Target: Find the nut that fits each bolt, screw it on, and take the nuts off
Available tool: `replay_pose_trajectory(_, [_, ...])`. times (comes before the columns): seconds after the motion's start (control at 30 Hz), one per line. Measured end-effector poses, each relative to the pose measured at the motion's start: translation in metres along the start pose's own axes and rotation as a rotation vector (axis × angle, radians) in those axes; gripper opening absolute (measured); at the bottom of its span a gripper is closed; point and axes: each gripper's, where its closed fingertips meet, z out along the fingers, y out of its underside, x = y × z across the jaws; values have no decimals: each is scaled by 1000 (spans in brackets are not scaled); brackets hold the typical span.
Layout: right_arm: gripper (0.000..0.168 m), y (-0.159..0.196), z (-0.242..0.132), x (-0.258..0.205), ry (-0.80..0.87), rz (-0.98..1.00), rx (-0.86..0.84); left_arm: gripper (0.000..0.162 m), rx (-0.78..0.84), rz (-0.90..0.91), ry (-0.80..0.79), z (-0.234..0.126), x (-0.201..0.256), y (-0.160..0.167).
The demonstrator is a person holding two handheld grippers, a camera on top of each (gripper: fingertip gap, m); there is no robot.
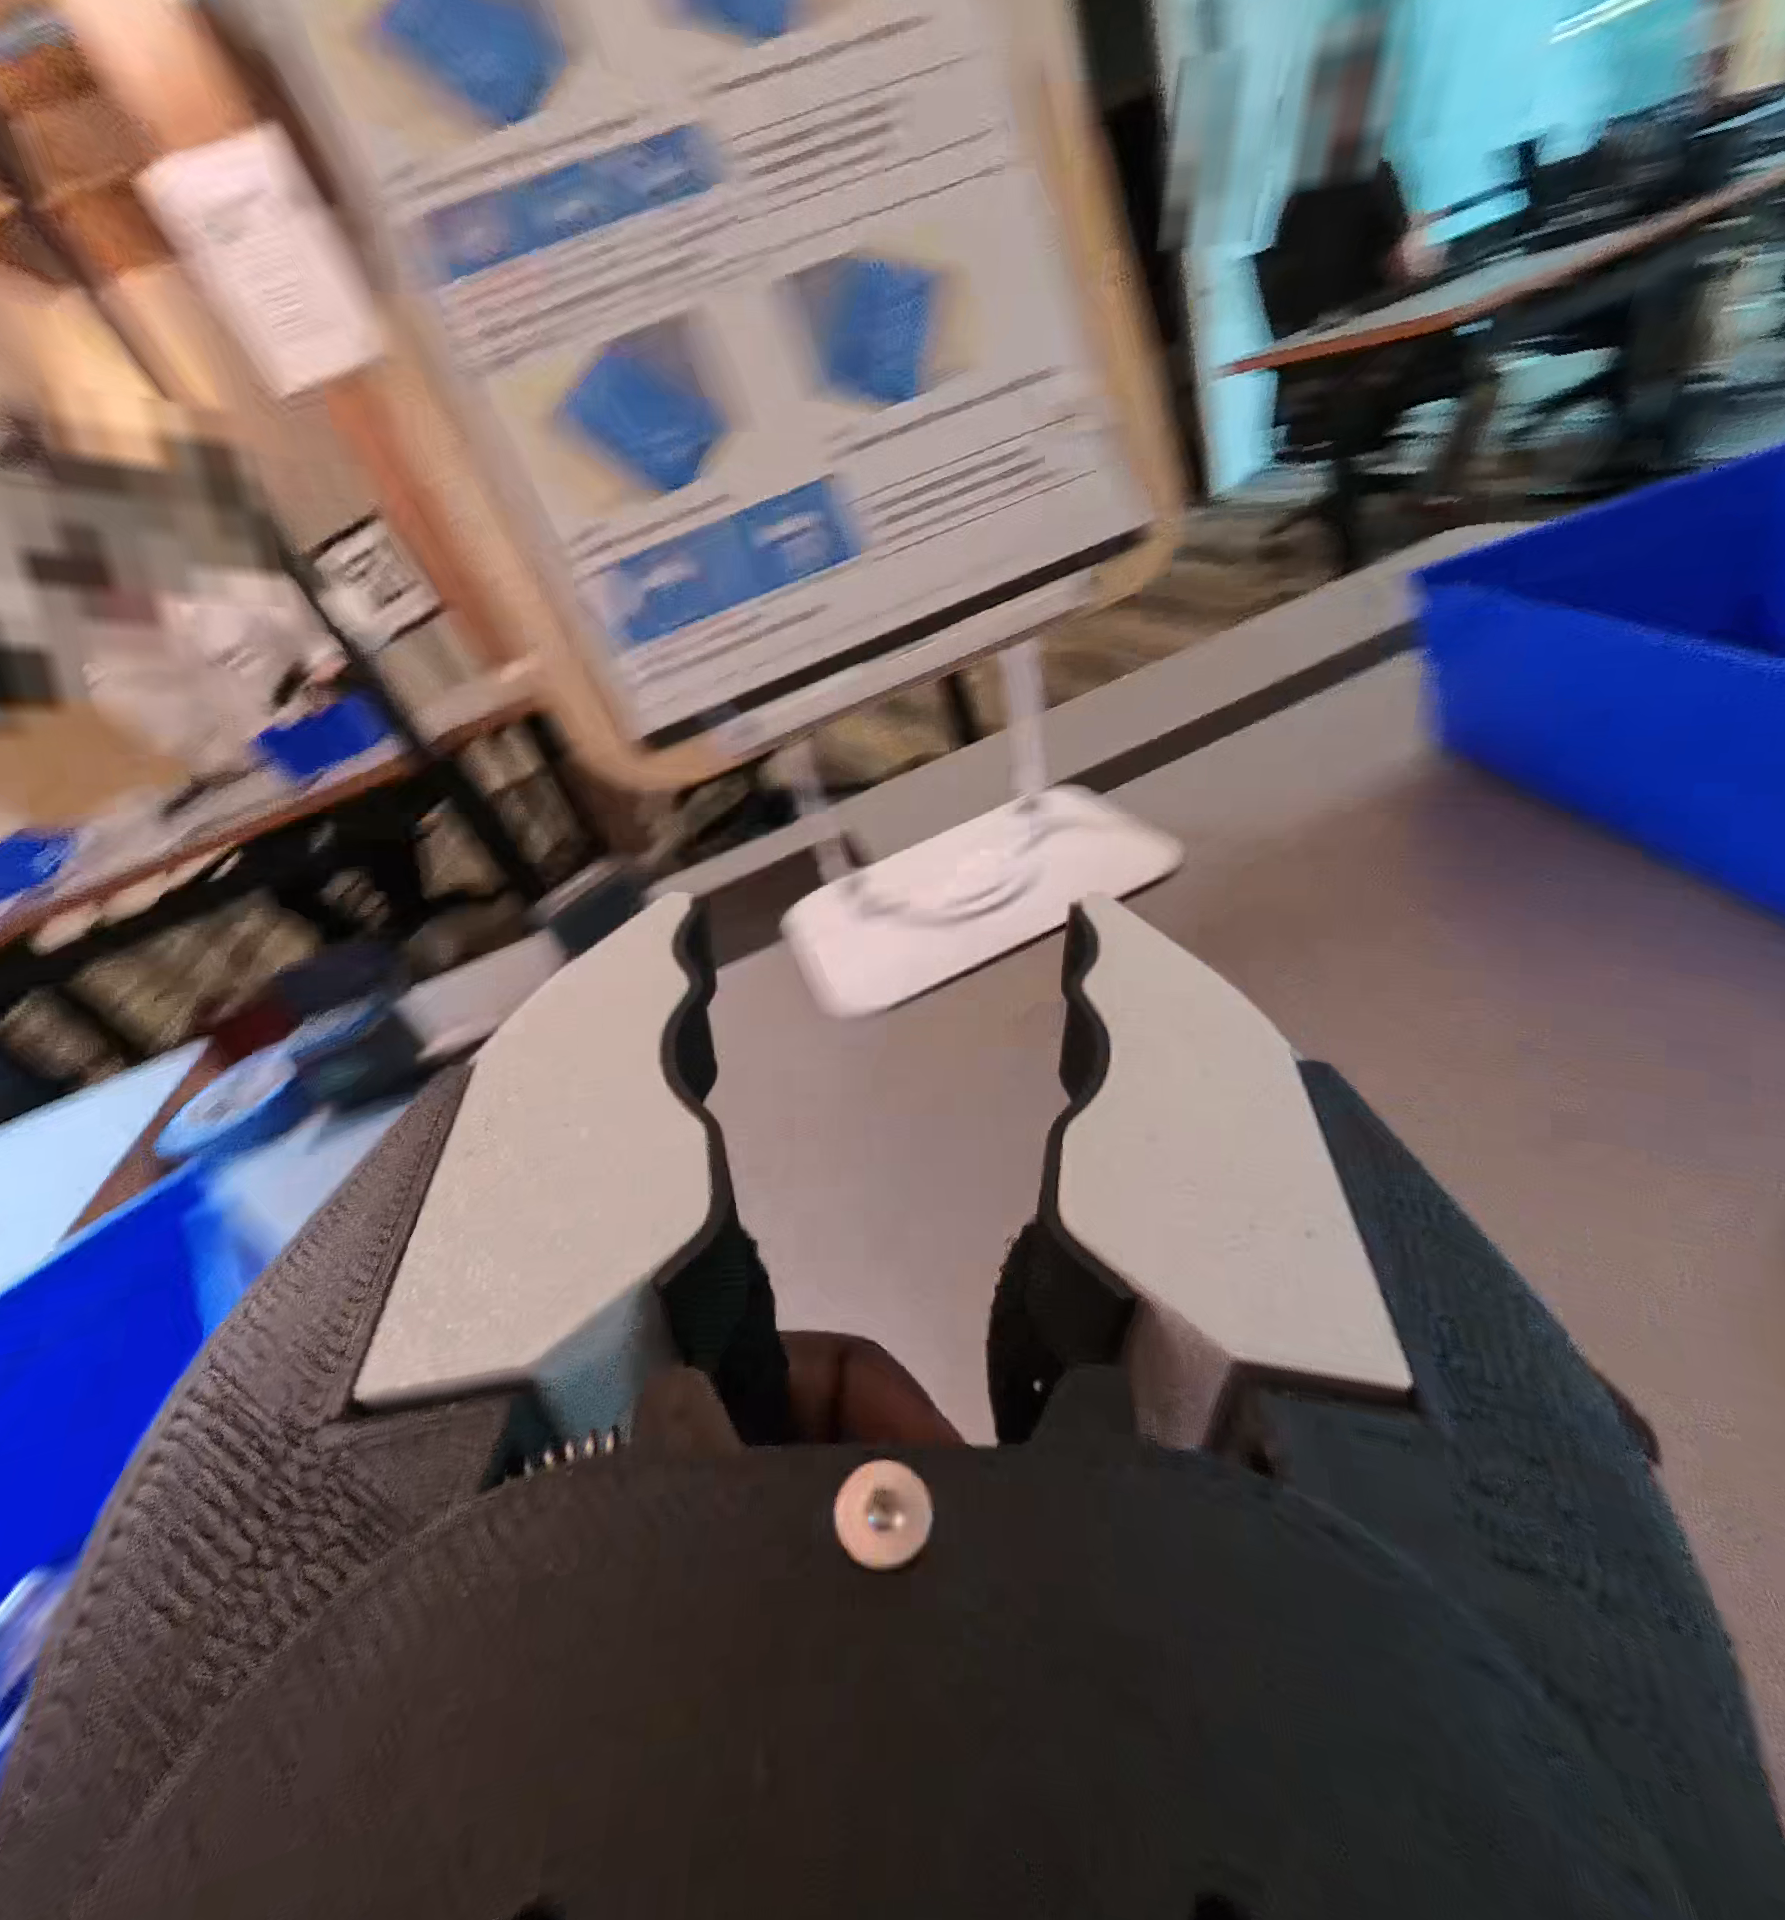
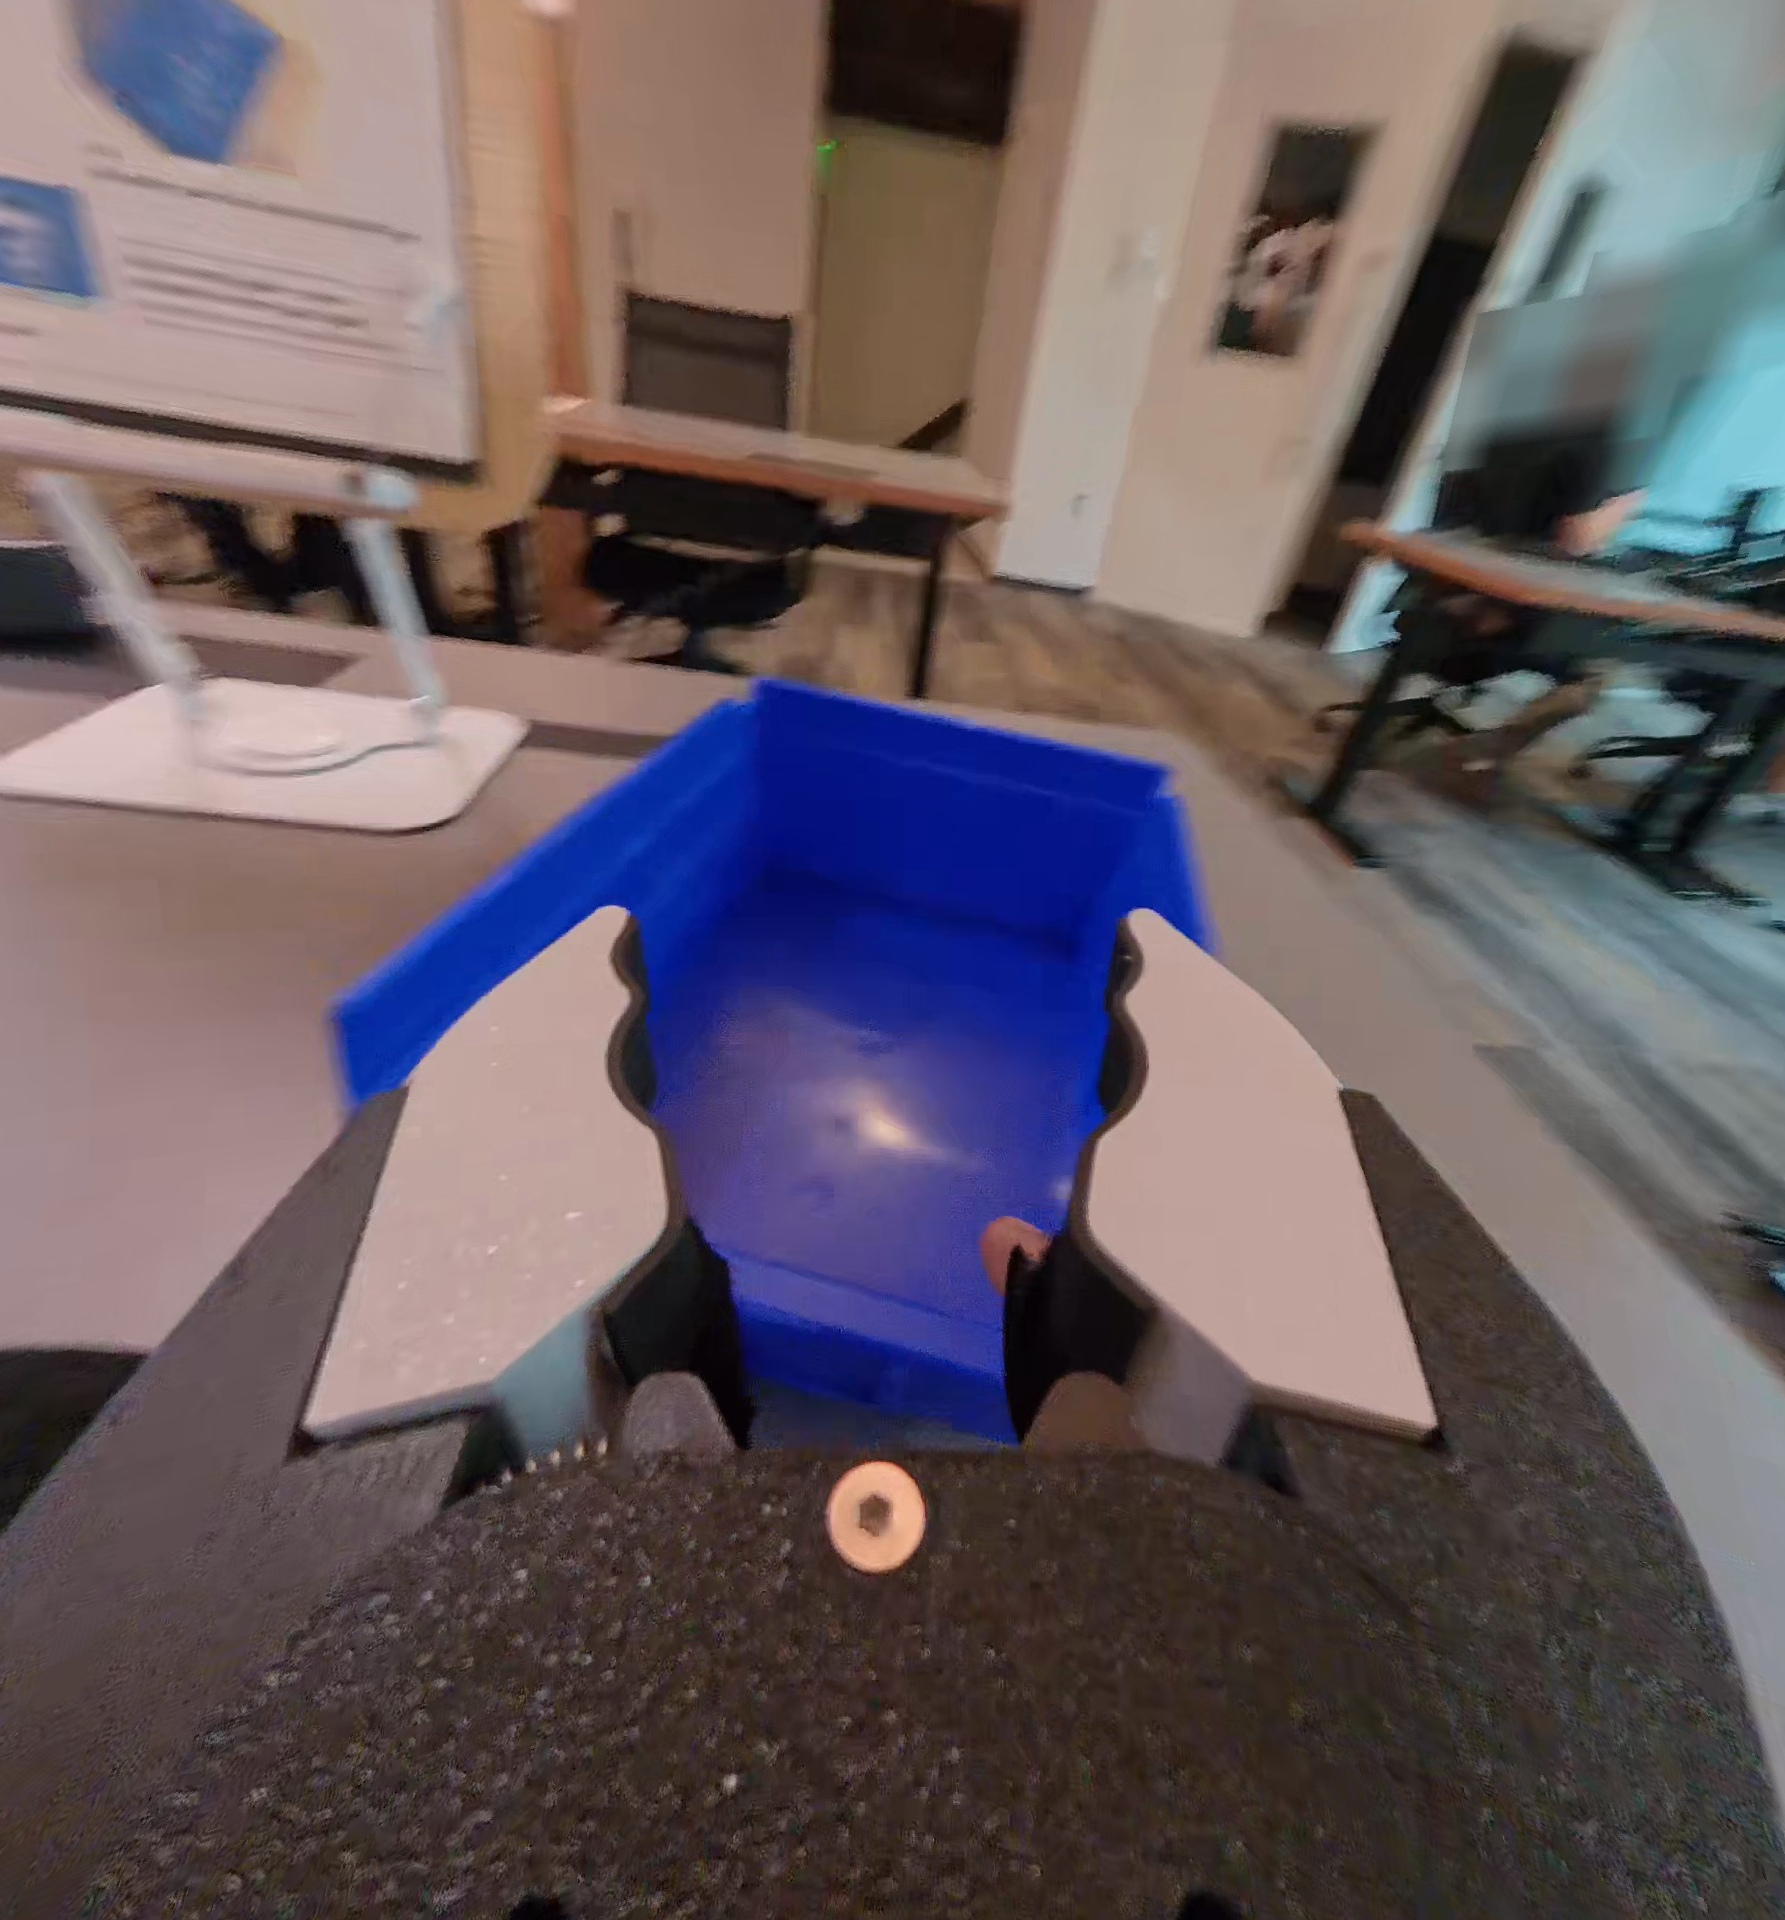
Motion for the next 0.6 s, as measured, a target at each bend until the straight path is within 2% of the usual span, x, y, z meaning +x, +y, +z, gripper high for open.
replay_pose_trajectory(0.07, [98,7,10,-35,-106,27,-56,65,-54,-71,-113,-29,-59,22])
replay_pose_trajectory(0.17, [102,19,19,-72,-162,35,-115,72,-161,-82,-226,-65,-113,63])
replay_pose_trajectory(0.23, [98,29,27,-87,-160,27,-142,73,-247,-61,-260,-79,-126,94])
replay_pose_trajectory(0.33, [90,51,43,-104,-171,14,-238,71,-319,-116,-209,-77,-122,127])
replay_pose_trajectory(0.4, [80,61,52,-107,-149,-26,-285,66,-374,-138,-168,-68,-114,144])
replay_pose_trajectory(0.47, [63,68,59,-104,-111,-84,-312,55,-407,-117,-137,-59,-108,156])
replay_pose_trajectory(0.57, [40,71,63,-107,-113,-112,-316,35,-389,-74,-181,-53,-112,159])
replay_pose_trajectory(0.6, [32,71,63,-108,-115,-121,-314,35,-387,-67,-178,-51,-112,159])
